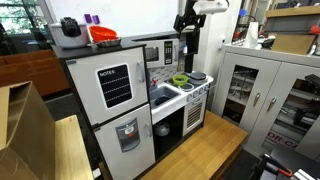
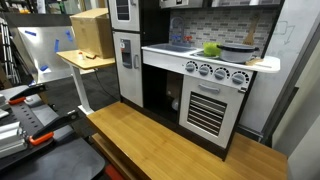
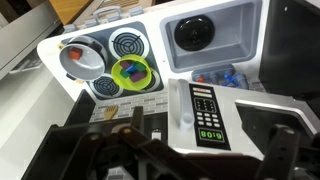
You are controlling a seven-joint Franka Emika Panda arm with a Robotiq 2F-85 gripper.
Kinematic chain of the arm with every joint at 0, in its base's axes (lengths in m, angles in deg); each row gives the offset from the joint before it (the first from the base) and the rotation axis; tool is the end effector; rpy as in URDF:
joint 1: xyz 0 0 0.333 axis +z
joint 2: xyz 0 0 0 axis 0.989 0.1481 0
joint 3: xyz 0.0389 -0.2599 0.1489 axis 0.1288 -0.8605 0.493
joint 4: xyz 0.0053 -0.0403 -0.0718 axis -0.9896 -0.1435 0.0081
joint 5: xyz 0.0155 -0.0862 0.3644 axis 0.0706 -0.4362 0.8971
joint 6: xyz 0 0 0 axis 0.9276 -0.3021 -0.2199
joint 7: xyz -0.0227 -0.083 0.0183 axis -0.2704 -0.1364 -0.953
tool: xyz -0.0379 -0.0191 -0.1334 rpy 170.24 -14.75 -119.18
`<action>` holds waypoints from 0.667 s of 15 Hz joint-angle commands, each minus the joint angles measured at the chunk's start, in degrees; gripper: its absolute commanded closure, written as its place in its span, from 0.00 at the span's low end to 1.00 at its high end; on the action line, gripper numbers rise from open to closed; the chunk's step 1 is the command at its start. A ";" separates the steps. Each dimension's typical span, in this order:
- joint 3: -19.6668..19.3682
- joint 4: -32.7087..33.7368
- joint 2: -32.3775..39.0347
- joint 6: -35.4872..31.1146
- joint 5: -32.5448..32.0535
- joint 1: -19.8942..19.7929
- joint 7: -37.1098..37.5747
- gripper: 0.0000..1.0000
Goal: Open the door of the cabinet above the sink
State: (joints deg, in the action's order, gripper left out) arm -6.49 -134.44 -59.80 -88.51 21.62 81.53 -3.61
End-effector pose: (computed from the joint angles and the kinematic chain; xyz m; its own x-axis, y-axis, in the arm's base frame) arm 0.5912 -0.0805 0.5525 0.8890 -0.2156 0.4039 -0.2582 -0.9646 0.0535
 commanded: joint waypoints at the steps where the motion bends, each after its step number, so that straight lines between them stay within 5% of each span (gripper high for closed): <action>1: 0.86 6.38 -0.19 6.68 1.80 -2.01 -6.04 0.00; 10: 1.44 33.95 19.57 11.49 13.71 -5.67 -14.59 0.00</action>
State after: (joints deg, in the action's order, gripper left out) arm -6.45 -111.38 -48.05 -82.37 32.46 78.15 -16.45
